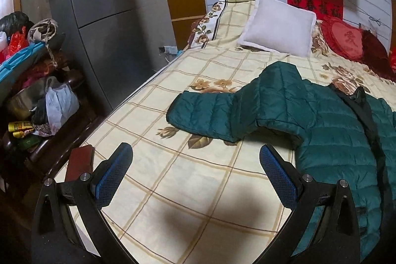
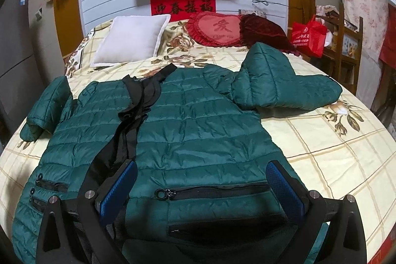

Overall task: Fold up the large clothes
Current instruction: 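Move the left tool to the jacket sleeve cuff and grasp it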

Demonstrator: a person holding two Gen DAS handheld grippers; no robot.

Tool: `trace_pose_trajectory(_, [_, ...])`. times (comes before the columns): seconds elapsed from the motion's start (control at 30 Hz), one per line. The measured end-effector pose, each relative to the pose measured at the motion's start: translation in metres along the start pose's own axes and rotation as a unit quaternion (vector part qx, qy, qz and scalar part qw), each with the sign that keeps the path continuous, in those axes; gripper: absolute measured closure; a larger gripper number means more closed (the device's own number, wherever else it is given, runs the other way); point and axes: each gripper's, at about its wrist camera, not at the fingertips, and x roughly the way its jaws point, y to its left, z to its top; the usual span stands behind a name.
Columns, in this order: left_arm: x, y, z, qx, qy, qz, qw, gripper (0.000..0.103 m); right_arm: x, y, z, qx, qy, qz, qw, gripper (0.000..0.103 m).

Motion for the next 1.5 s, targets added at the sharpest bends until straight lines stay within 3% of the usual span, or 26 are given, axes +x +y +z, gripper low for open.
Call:
trace_pose_trajectory(0.23, [-0.007, -0.005, -0.001, -0.004, 0.000, -0.013, 0.9999, 0.000, -0.025, 0.001, 0.001, -0.027, -0.049, -0.035, 0.998, 0.000])
trace_pose_trajectory(0.6, [-0.010, -0.014, -0.007, 0.002, 0.012, -0.049, 0.9987, 0.000, -0.062, -0.008, -0.008, -0.065, -0.072, -0.056, 0.994, 0.000])
trace_pose_trajectory(0.87, [-0.006, -0.012, -0.020, -0.002, 0.032, -0.094, 0.9951, 0.000, -0.068, -0.032, -0.008, -0.038, -0.071, -0.064, 0.995, 0.000])
trace_pose_trajectory(0.97, [0.013, 0.010, -0.027, -0.036, 0.073, -0.132, 0.9879, 0.000, -0.061, -0.035, -0.008, -0.018, -0.053, -0.049, 0.997, 0.000])
trace_pose_trajectory(1.07, [0.041, 0.040, -0.033, -0.094, 0.112, -0.168, 0.9749, 0.000, -0.057, -0.032, -0.009, -0.012, -0.046, -0.036, 0.998, 0.000])
trace_pose_trajectory(1.13, [0.060, 0.053, -0.031, -0.114, 0.116, -0.186, 0.9689, 0.001, -0.057, -0.025, -0.010, -0.024, -0.045, -0.031, 0.998, 0.000])
trace_pose_trajectory(1.27, [0.086, 0.059, -0.010, -0.109, 0.091, -0.196, 0.9702, 0.000, -0.057, -0.014, -0.014, -0.055, -0.043, -0.023, 0.997, 0.000])
trace_pose_trajectory(1.33, [0.109, 0.068, 0.002, -0.139, 0.101, -0.206, 0.9633, 0.000, -0.054, -0.011, -0.015, -0.064, -0.037, -0.020, 0.997, 0.000])
trace_pose_trajectory(1.5, [0.183, 0.088, 0.021, -0.226, 0.155, -0.217, 0.9368, 0.006, -0.048, -0.013, -0.015, -0.050, -0.029, -0.012, 0.998, 0.000])
